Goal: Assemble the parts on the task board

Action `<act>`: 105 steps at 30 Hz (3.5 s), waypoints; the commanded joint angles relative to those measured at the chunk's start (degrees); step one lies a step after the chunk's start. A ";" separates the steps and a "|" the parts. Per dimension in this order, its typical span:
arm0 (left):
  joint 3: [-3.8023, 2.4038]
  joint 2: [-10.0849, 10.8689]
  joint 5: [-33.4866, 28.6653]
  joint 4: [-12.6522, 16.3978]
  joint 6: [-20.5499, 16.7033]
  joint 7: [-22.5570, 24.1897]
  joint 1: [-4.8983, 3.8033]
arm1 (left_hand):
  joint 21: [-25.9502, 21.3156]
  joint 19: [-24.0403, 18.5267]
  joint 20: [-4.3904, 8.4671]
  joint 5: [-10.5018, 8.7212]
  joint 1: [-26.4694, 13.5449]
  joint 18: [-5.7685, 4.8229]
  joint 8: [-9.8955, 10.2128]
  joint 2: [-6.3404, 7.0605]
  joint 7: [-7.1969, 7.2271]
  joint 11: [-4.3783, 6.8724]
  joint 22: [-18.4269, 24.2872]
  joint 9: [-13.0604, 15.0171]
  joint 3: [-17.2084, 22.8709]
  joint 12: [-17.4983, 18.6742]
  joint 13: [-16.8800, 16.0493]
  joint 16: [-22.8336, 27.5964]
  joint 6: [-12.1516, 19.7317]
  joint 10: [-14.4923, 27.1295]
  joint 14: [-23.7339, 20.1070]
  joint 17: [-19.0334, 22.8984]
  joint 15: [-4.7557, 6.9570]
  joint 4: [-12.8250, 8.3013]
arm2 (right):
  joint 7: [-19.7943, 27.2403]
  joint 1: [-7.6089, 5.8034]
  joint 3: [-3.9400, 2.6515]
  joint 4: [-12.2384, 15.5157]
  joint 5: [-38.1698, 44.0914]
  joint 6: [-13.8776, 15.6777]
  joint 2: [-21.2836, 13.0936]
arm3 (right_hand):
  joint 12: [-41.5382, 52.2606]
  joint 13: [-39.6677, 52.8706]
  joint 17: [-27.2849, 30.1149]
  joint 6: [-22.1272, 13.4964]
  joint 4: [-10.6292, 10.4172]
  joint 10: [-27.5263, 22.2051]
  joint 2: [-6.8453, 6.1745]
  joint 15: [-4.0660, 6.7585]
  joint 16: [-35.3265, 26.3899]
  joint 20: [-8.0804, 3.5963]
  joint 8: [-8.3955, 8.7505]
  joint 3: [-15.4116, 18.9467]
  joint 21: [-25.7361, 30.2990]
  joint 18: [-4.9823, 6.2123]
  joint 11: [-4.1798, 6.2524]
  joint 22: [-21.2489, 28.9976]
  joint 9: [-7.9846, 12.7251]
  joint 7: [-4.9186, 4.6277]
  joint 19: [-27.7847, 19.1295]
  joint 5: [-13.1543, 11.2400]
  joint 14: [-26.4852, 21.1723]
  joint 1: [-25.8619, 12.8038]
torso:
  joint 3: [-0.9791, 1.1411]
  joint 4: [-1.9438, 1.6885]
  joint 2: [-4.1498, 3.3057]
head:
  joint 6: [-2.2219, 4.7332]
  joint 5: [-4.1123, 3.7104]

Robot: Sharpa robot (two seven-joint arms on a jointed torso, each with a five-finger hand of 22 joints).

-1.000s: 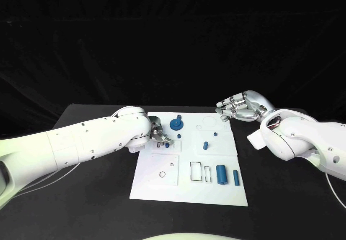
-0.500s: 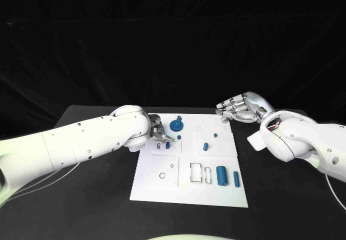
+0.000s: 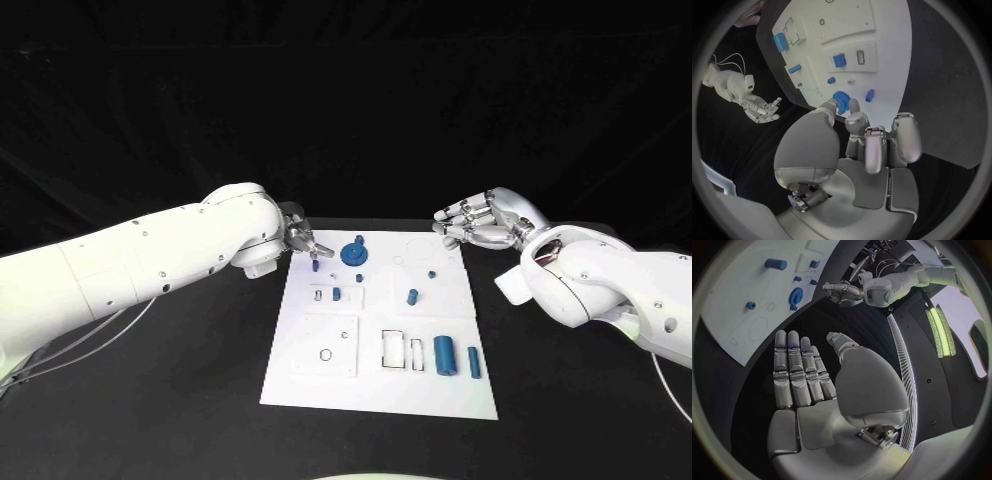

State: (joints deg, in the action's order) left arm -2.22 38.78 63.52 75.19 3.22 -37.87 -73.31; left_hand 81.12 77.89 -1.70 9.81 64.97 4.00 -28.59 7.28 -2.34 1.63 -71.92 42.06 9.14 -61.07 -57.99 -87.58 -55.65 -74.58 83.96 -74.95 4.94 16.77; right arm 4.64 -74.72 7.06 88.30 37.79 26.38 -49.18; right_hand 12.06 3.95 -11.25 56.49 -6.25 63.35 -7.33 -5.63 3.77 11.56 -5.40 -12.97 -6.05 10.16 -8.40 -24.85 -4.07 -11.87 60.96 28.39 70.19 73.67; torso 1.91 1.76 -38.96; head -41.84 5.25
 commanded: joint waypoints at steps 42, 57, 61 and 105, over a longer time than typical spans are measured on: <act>1.21 -7.98 3.64 -14.13 7.57 2.32 0.14 | -0.50 -0.35 -1.30 0.01 1.18 0.21 6.35 -1.02 -1.88 -1.70 0.37 -5.73 -1.95 0.11 0.89 0.37 0.31 0.62 4.99 -11.98 -1.72 0.05 | 0.51 0.14 -0.01 0.26 0.09 -0.66 0.45 | -0.11 -0.09 0.10 -0.41 0.06 -0.42 0.19 0.17 -0.20 -0.07 0.29 0.31 0.33 0.14 0.19 0.19 -0.01 -0.09 -0.32 0.29 -0.43 -0.53 | -0.04 0.02 -0.01 | -0.47 0.03; 1.26 -8.41 2.96 -14.26 8.96 2.38 0.21 | -0.38 -0.17 -1.29 0.05 2.44 0.17 6.63 -1.76 -1.64 -1.48 0.12 -6.30 -1.62 -0.24 0.73 0.25 -0.56 0.44 5.05 -12.11 -1.54 -0.09 | 0.50 0.16 -0.01 0.24 0.09 -0.70 0.49 | -0.11 -0.09 0.10 -0.41 0.06 -0.42 0.19 0.17 -0.20 -0.07 0.29 0.31 0.33 0.14 0.19 0.19 -0.01 -0.09 -0.32 0.29 -0.43 -0.53 | -0.07 0.01 -0.03 | -0.41 -0.01; 1.26 -8.54 2.95 -14.46 8.94 2.37 0.23 | -0.39 -0.17 -1.28 0.04 2.79 0.17 6.71 -2.00 -1.62 -1.46 0.12 -6.43 -1.48 -0.25 0.76 0.24 -0.70 0.45 5.05 -12.11 -1.51 -0.11 | 0.48 0.16 -0.01 0.23 0.09 -0.70 0.50 | -0.11 -0.09 0.10 -0.41 0.06 -0.42 0.19 0.17 -0.20 -0.07 0.29 0.31 0.33 0.14 0.19 0.19 -0.01 -0.09 -0.32 0.29 -0.43 -0.53 | -0.07 -0.03 -0.01 | -0.42 -0.05; 1.30 -8.49 -0.68 -14.78 8.64 3.56 0.36 | 0.14 0.46 -0.85 0.34 17.36 -0.06 6.90 -4.06 -1.26 -0.85 -1.21 -7.24 17.77 -0.06 1.55 -0.03 -1.75 -0.21 5.18 -12.42 -1.12 -4.34 | 0.66 0.16 -0.01 0.27 -0.16 -0.66 0.47 | -0.04 -0.09 0.18 -0.39 0.07 -0.44 0.41 0.17 -0.13 -0.03 0.24 0.28 0.40 0.19 0.19 0.38 -0.03 -0.09 -0.29 0.46 -0.43 -0.52 | -0.02 -0.05 0.02 | -0.46 -0.18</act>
State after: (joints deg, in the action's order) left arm -0.92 30.18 65.27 60.01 12.58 -35.21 -72.98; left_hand 80.99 78.12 -2.55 9.97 81.68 4.00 -20.39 3.27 -3.69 0.83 -73.07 33.76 22.12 -61.43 -56.49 -87.38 -57.04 -74.42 83.95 -74.90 3.79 15.99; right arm 4.70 -74.59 7.06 88.48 37.65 26.34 -48.74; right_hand 12.06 3.92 -11.12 56.49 -6.24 63.16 -7.10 -5.42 3.77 11.55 -5.40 -12.97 -5.86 10.17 -8.19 -24.56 -4.07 -11.86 60.97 28.61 70.00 73.43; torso 1.88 1.73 -38.93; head -42.37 4.95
